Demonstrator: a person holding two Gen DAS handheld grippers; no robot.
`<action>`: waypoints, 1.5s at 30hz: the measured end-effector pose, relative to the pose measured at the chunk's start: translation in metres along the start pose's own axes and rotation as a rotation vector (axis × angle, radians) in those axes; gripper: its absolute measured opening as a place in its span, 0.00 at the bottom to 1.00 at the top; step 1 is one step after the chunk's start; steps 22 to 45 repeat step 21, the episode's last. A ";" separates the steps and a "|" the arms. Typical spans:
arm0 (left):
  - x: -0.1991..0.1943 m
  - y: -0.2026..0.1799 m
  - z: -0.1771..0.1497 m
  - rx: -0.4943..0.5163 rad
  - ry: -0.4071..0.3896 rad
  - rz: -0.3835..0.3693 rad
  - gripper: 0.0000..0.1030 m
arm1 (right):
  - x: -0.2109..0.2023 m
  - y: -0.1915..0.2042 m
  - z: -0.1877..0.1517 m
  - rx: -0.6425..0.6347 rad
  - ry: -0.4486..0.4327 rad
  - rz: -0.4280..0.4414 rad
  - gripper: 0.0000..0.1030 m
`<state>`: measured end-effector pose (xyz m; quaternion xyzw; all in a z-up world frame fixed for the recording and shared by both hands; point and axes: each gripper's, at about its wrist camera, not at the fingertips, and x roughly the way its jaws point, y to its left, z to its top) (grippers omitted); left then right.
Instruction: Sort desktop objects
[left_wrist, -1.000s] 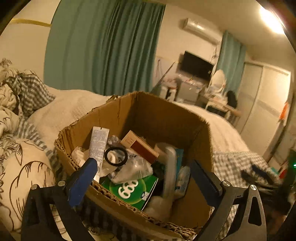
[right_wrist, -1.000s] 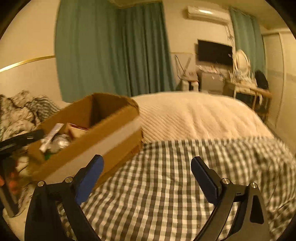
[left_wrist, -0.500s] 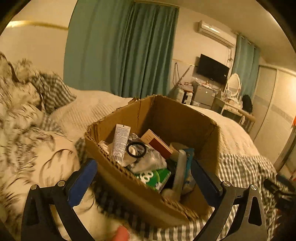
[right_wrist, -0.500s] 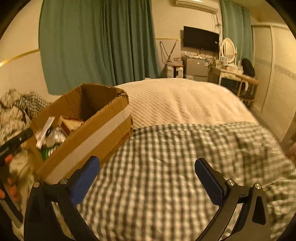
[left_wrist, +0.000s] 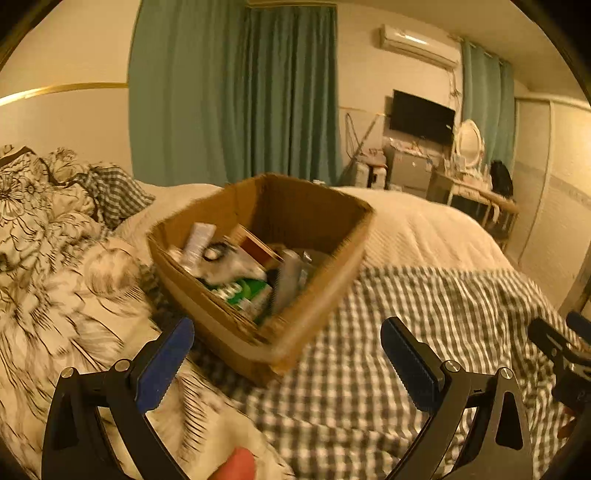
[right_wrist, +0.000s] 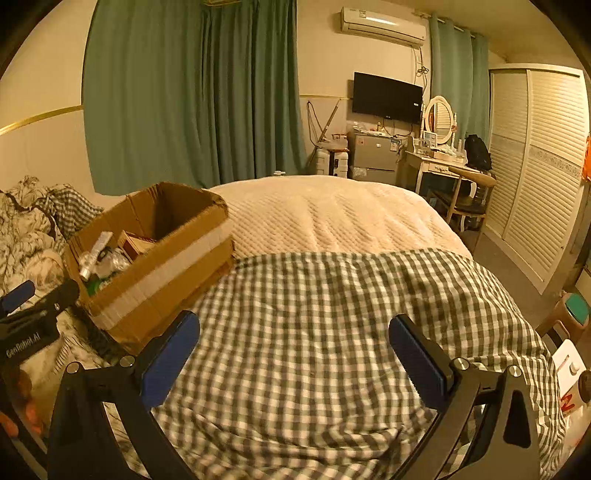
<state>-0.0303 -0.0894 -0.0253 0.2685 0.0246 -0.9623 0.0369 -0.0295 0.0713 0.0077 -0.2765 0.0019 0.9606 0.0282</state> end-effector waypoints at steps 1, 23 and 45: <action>0.000 -0.005 -0.004 0.012 -0.002 0.007 1.00 | 0.001 -0.006 -0.005 0.007 -0.002 0.002 0.99; 0.016 -0.036 -0.042 0.069 0.016 0.079 1.00 | 0.036 -0.024 -0.053 0.012 0.066 0.071 0.99; 0.016 -0.036 -0.042 0.069 0.016 0.079 1.00 | 0.036 -0.024 -0.053 0.012 0.066 0.071 0.99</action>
